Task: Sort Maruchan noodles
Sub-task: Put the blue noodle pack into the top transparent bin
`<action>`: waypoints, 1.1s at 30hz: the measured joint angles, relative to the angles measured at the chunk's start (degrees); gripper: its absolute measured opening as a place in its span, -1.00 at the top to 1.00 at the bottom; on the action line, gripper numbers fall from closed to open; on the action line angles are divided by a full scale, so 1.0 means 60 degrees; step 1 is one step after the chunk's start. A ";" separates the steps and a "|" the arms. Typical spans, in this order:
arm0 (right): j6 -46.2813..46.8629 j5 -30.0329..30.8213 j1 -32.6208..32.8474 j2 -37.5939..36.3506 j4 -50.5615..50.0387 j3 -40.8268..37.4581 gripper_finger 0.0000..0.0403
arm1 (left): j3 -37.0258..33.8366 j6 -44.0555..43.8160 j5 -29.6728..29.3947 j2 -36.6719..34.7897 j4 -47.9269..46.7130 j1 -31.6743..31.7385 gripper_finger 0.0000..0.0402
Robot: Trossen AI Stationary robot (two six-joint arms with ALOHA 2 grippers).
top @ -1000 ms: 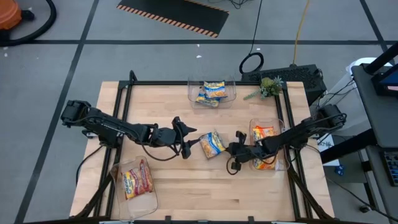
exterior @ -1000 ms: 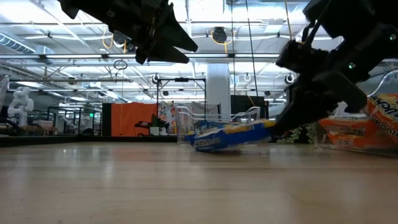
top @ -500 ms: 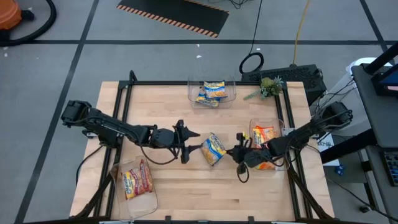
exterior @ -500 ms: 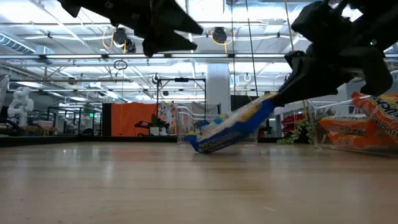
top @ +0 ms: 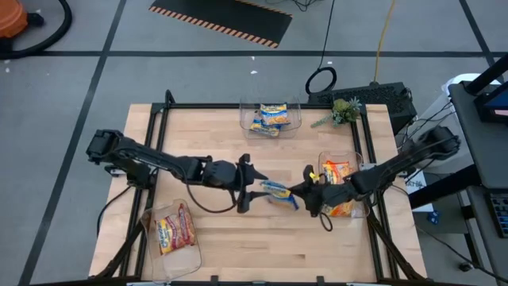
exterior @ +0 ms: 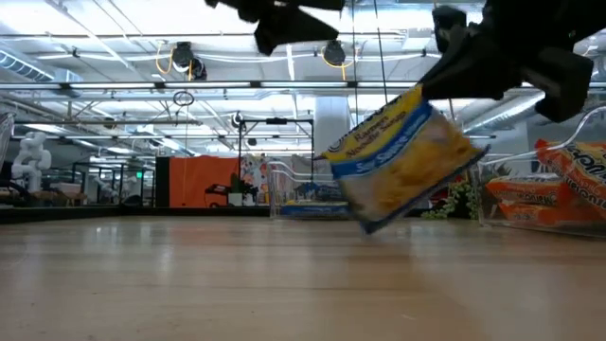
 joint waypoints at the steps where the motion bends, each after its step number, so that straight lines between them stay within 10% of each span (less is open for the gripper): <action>1: -0.0579 -0.0003 -0.0007 -0.0110 0.0001 0.0000 1.00 | 0.0235 0.0186 0.0173 0.0045 -0.0338 0.0045 -0.21; 17: -0.2523 -0.0325 -0.0750 -0.0571 0.0257 0.0000 1.00 | 0.0943 0.1789 0.0932 0.2250 0.0417 0.0828 -0.24; 27: -0.2235 -0.0544 -0.0739 -0.0571 0.0194 -0.0004 1.00 | 0.0943 0.1415 0.0981 0.2917 0.1041 0.1219 -0.73; 33: -0.2023 -0.0551 -0.0612 -0.0568 0.0198 -0.0004 1.00 | 0.0941 0.1150 0.3314 0.3443 0.1784 0.1451 -0.76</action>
